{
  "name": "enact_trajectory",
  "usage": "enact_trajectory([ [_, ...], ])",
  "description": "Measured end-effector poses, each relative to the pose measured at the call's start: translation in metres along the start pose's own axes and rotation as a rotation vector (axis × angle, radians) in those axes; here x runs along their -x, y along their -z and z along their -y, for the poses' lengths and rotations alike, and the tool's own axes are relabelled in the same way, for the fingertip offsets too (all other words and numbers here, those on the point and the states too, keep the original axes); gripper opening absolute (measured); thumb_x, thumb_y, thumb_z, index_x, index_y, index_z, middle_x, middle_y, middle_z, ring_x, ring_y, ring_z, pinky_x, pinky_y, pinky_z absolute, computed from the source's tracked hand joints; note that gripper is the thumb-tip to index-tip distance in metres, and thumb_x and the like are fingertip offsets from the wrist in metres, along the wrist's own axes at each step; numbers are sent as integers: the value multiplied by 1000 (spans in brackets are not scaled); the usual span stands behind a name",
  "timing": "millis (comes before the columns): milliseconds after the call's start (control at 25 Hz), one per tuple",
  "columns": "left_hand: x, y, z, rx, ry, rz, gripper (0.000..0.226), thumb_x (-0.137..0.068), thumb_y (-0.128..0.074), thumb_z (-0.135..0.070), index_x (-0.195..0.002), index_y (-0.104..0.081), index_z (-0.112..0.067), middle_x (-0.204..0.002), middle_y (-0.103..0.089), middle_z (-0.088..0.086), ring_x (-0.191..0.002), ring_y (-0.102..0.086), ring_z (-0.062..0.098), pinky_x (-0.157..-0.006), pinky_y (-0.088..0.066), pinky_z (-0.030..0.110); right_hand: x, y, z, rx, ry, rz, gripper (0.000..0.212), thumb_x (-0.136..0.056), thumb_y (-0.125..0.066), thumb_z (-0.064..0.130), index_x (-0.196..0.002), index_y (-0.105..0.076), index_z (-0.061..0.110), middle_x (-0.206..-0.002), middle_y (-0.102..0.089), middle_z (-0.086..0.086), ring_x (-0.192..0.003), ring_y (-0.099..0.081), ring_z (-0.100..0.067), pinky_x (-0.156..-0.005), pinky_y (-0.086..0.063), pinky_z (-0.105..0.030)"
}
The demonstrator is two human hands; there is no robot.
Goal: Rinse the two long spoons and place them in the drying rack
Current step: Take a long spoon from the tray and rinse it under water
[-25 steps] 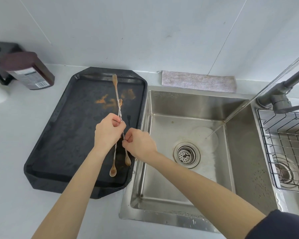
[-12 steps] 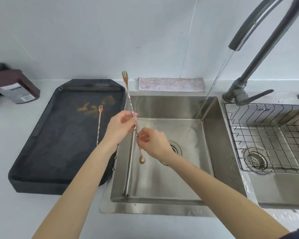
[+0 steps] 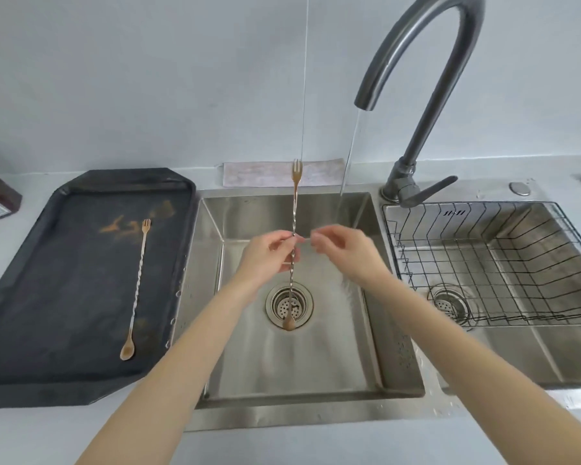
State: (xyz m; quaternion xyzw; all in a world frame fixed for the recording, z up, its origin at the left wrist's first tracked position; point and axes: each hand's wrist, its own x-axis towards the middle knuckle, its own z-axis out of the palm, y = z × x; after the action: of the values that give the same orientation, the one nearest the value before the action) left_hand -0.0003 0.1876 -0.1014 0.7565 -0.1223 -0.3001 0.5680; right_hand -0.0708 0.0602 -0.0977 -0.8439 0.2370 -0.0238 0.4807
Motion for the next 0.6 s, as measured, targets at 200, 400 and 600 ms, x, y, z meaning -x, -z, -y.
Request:
enact_trajectory([
  [200, -15, -30, -11, 26, 31, 32, 16, -93, -49, -14, -84, -62, -17, -57, -60, -9, -60, -57, 8, -63, -49, 18, -31, 36, 11, -407, -46, -1, 16, -90, -55, 20, -104, -61, 18, -97, -68, -3, -93, -63, -13, -83, -51, -26],
  [400, -28, -50, -21, 27, 30, 48, 22, -94, -47, -15, -79, -62, -22, -65, -57, -3, -50, -57, -2, -65, -49, 19, -51, 50, 12, -470, -78, 37, 12, -90, -56, 15, -102, -59, 16, -82, -67, 7, -74, -61, -3, -68, -49, -14],
  [600, -34, -59, -18, 48, 62, 42, 18, -91, -54, -17, -76, -62, -24, -66, -59, -4, -59, -56, 6, -64, -48, 20, -58, 58, 10, -510, -97, 53, 9, -89, -57, 13, -96, -60, 17, -78, -66, 5, -69, -60, -3, -62, -49, -8],
])
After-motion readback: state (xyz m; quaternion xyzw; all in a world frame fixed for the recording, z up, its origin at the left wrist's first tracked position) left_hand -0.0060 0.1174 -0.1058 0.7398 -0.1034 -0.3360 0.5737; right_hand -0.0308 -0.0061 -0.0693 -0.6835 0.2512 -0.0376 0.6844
